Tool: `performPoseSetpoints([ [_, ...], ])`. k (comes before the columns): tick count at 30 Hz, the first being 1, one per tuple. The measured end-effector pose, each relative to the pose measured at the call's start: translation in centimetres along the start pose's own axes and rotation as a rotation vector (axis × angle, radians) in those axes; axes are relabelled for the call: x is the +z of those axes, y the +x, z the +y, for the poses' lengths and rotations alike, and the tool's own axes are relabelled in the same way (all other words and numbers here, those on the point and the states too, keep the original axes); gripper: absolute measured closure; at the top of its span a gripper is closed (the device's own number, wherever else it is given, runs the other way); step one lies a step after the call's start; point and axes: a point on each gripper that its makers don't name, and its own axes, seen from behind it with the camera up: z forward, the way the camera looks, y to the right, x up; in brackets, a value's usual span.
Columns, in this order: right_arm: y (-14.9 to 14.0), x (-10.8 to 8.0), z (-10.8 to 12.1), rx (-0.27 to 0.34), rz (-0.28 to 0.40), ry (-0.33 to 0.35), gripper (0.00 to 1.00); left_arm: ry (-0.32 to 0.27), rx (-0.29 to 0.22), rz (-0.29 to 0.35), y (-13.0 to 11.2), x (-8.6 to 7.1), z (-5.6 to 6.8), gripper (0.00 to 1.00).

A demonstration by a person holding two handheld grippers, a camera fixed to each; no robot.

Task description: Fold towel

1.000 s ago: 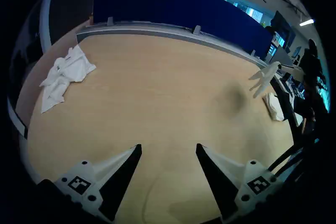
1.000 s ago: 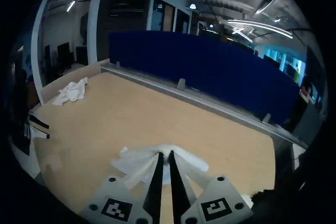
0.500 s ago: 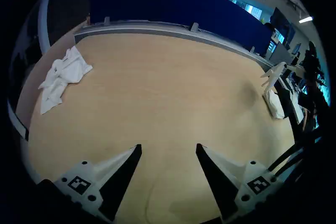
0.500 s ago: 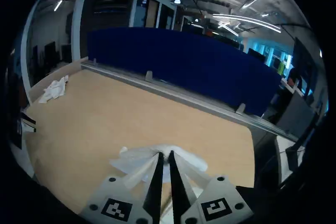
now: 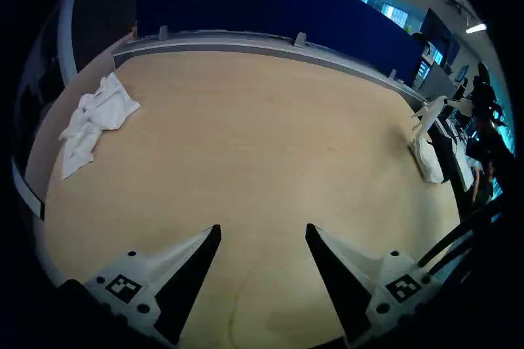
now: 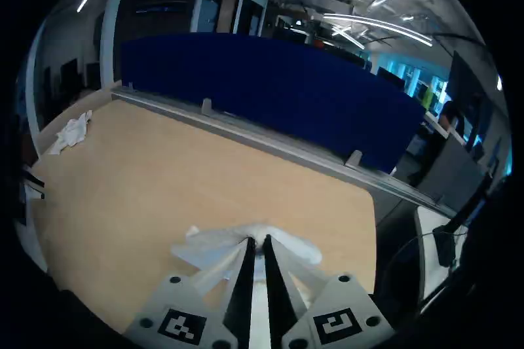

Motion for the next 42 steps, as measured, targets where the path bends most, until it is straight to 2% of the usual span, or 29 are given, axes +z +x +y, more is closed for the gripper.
performPoseSetpoints([
  [5,-1.2,-0.2,0.4,0.009,-0.015,-0.002,0.90,-0.001,0.006,-0.001,0.1,0.0,0.5,0.04],
  [11,-3.6,-1.2,1.1,0.013,-0.046,-0.010,0.90,-0.003,0.011,-0.002,0.3,0.0,0.9,0.04],
  [20,-10.3,-2.9,2.7,0.028,-0.140,-0.041,0.90,-0.006,0.026,-0.007,0.1,0.1,1.3,0.04],
  [32,-19.2,-4.7,3.4,0.103,-0.256,-0.092,0.90,-0.007,0.042,-0.014,0.0,0.4,1.8,0.04],
  [42,-23.9,-4.4,3.1,0.190,-0.319,-0.137,0.91,0.000,0.047,-0.016,-0.2,0.2,1.6,0.04],
])
